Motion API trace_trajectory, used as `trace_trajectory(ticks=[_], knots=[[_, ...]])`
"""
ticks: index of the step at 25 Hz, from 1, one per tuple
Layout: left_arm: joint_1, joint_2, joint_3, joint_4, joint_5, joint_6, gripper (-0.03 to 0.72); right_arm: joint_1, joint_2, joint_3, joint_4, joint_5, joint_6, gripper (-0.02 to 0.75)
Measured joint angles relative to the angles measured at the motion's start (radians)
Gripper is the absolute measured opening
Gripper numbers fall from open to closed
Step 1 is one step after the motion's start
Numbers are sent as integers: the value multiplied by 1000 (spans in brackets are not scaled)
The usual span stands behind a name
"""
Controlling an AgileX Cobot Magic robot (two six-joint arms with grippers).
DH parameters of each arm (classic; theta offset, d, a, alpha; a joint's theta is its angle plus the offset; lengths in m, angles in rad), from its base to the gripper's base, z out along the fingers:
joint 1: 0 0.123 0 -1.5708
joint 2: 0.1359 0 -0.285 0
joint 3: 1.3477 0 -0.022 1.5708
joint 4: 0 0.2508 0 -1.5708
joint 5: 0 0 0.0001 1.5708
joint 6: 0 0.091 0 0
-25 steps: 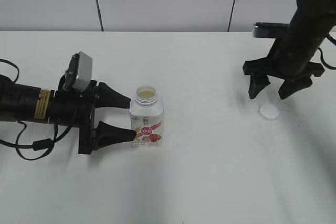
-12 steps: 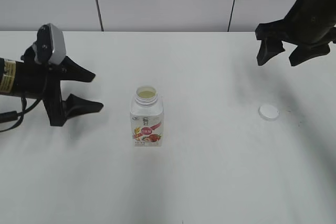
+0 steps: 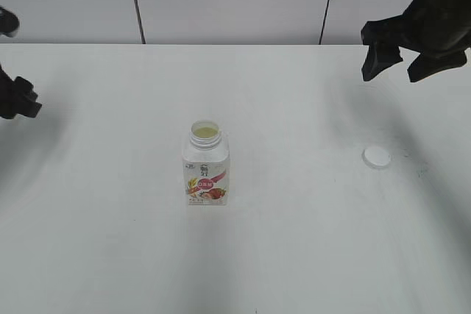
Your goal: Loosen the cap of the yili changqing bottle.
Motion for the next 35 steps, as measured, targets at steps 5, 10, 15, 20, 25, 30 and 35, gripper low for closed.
trace_trajectory(ticks=[5, 10, 15, 20, 25, 30, 35], knots=[[0, -92, 0, -304, 195, 25, 472, 0, 0, -88, -9, 54, -10, 584], [1, -200, -31, -699, 413, 374, 472, 0, 0, -200, -60, 195, -47, 584], [27, -213, -154, -952, 686, 616, 472, -16, -1, -266, -91, 318, -85, 584], [35, -219, -227, -978, 838, 647, 472, -62, -3, -274, -92, 351, -104, 585], [35, -262, -233, -1014, 915, 647, 472, -79, -19, -274, -102, 354, -120, 585], [35, -328, -222, -1031, 1000, 647, 472, -80, -109, -233, -94, 355, -121, 585], [35, -448, -144, -1055, 1011, 647, 472, -80, -253, -110, -94, 355, -121, 585]])
